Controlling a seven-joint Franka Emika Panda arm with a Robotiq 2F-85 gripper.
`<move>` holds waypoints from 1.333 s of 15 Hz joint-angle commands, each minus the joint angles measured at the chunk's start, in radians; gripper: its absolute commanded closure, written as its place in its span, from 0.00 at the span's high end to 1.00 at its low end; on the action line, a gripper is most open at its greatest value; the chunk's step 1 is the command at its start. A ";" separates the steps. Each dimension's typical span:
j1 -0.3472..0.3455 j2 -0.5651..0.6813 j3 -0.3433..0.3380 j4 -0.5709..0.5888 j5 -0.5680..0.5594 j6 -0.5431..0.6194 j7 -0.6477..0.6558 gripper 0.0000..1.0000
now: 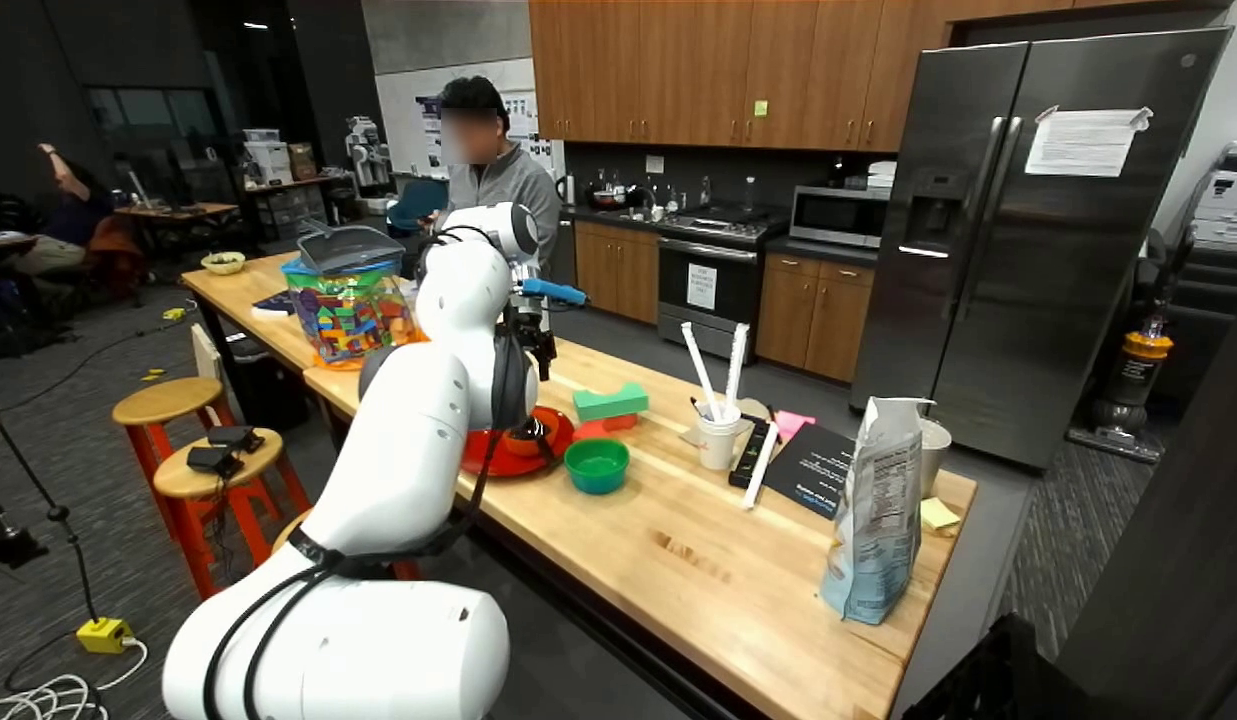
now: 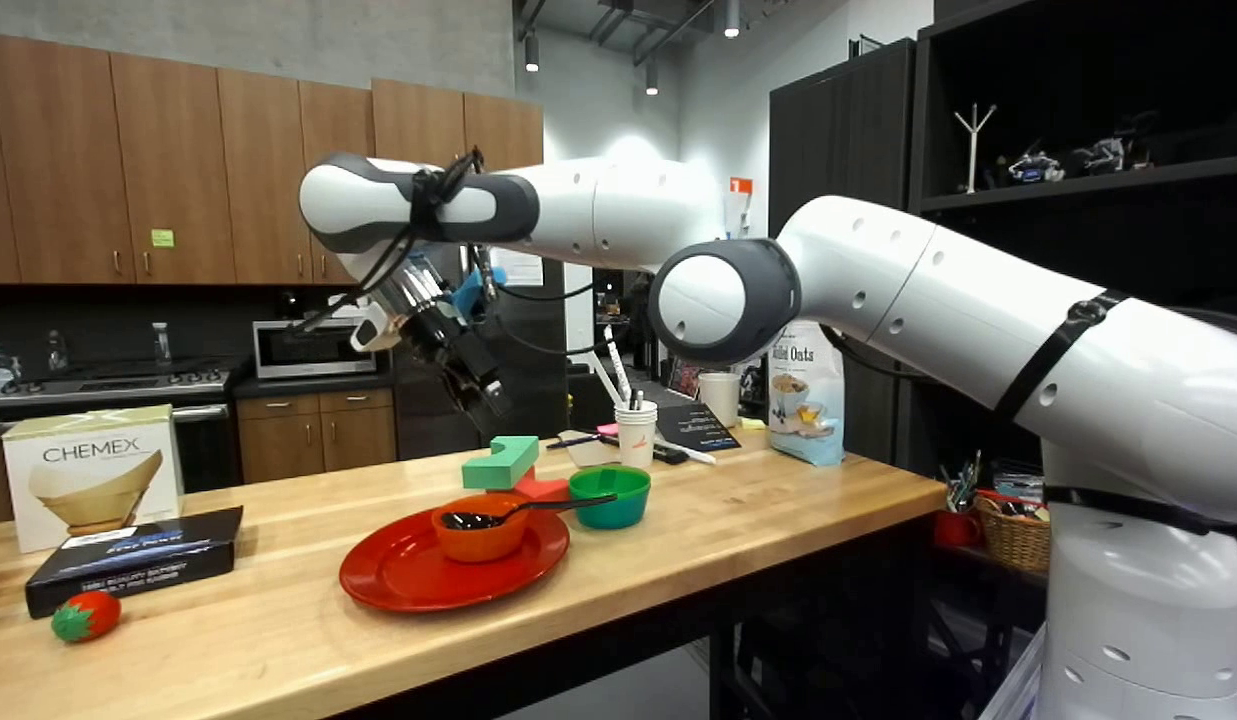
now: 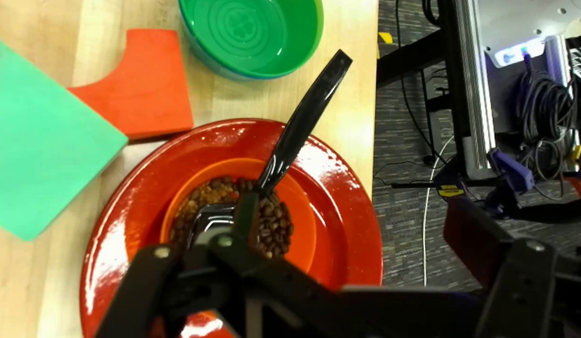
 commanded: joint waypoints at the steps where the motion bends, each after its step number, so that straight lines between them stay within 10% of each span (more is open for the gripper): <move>1: 0.015 -0.073 0.008 -0.023 0.020 0.047 -0.081 1.00; 20: 0.133 -0.148 0.129 -0.025 0.212 0.063 -0.241 1.00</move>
